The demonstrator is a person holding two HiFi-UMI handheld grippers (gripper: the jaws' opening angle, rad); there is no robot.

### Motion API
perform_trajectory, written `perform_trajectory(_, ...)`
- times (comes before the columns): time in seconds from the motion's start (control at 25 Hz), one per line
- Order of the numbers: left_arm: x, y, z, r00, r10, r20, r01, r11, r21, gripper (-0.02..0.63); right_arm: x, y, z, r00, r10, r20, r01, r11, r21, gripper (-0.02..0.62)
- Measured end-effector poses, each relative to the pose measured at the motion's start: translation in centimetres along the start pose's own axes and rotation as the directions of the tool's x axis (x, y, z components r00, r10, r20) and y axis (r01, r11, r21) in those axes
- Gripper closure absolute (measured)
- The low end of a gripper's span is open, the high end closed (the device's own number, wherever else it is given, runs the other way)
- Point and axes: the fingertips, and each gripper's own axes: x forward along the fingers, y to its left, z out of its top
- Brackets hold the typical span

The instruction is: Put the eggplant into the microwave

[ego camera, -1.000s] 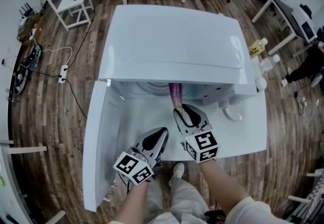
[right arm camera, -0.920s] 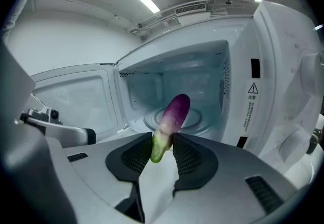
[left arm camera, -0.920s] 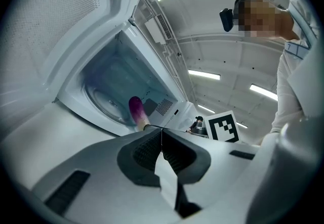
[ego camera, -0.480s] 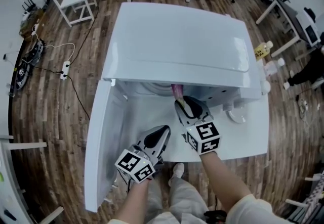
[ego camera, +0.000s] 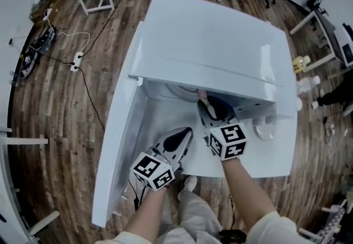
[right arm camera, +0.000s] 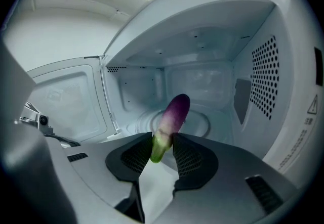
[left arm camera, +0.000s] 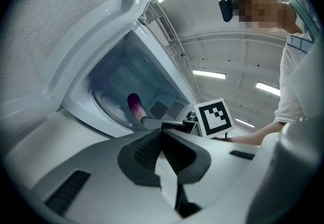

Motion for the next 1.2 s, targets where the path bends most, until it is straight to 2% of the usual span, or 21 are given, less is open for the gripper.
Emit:
perform_trajectory(0.8, 0.7, 1.5, -0.1, 1.0, 0.025, 0.017, -0.025, 1.0, -0.011, 0.604, 3.1, -0.9, 0.5, 0.999, 0.003, -0.036, -0.003, 1.0, -0.015, 0.449)
perform_trajectory(1.2, 1.0, 1.9, -0.1, 0.999, 0.03, 0.014, -0.03, 1.0, -0.007, 0.604, 3.0, -0.9, 0.1, 1.0, 0.003, -0.021, -0.003, 1.0, -0.018, 0.443)
